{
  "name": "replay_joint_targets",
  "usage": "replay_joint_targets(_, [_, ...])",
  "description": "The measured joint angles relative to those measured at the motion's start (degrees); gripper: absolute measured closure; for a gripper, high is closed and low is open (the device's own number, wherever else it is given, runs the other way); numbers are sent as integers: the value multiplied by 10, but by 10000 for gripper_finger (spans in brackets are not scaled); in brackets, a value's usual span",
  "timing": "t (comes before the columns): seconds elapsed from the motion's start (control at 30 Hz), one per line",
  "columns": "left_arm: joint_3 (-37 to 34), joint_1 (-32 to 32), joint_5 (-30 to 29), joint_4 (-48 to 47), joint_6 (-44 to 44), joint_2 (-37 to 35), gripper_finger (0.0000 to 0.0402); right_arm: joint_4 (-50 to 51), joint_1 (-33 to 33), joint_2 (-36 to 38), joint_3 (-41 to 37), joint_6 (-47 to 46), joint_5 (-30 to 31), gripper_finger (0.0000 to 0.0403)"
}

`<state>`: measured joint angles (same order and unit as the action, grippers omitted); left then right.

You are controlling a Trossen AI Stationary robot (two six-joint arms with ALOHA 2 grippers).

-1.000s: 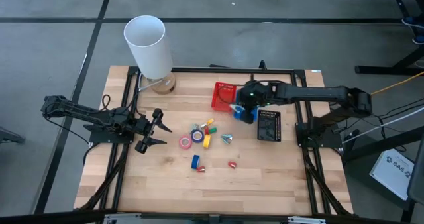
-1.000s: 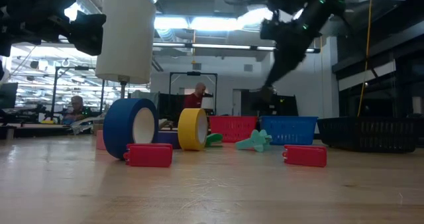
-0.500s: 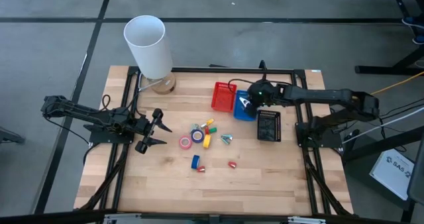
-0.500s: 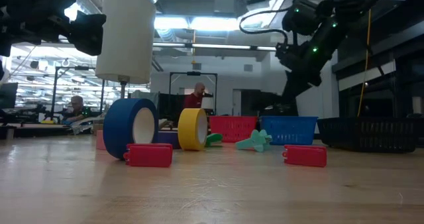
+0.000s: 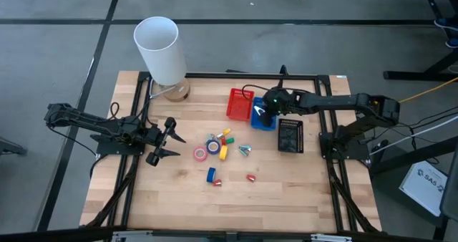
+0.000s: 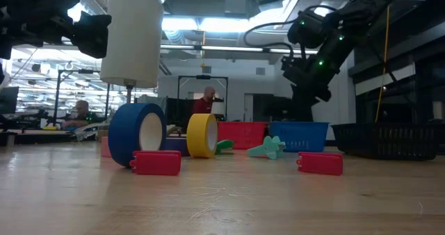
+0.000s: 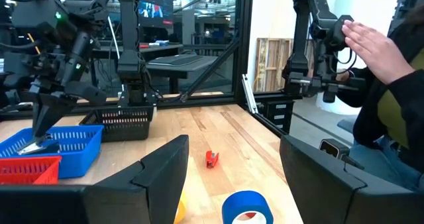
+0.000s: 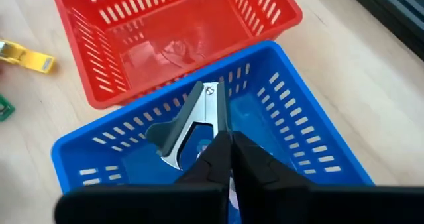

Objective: Pick and place Stapler, Stapler remover, tape
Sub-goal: Put the black staple remover into the blue bin, then put the light blue staple remover into the blue bin

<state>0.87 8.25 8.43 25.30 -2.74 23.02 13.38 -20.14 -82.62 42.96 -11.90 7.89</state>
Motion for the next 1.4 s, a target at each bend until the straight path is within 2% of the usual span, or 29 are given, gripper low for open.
replay_joint_targets(0.4, [0,0,0,0,0,0,166,1,0,-2,18,33,-4,358])
replay_joint_targets(0.73, [0,0,0,0,0,0,167,-25,9,-2,18,51,-4,308])
replay_joint_targets(1.4, [0,0,0,0,0,0,167,-146,145,-2,18,207,-9,299])
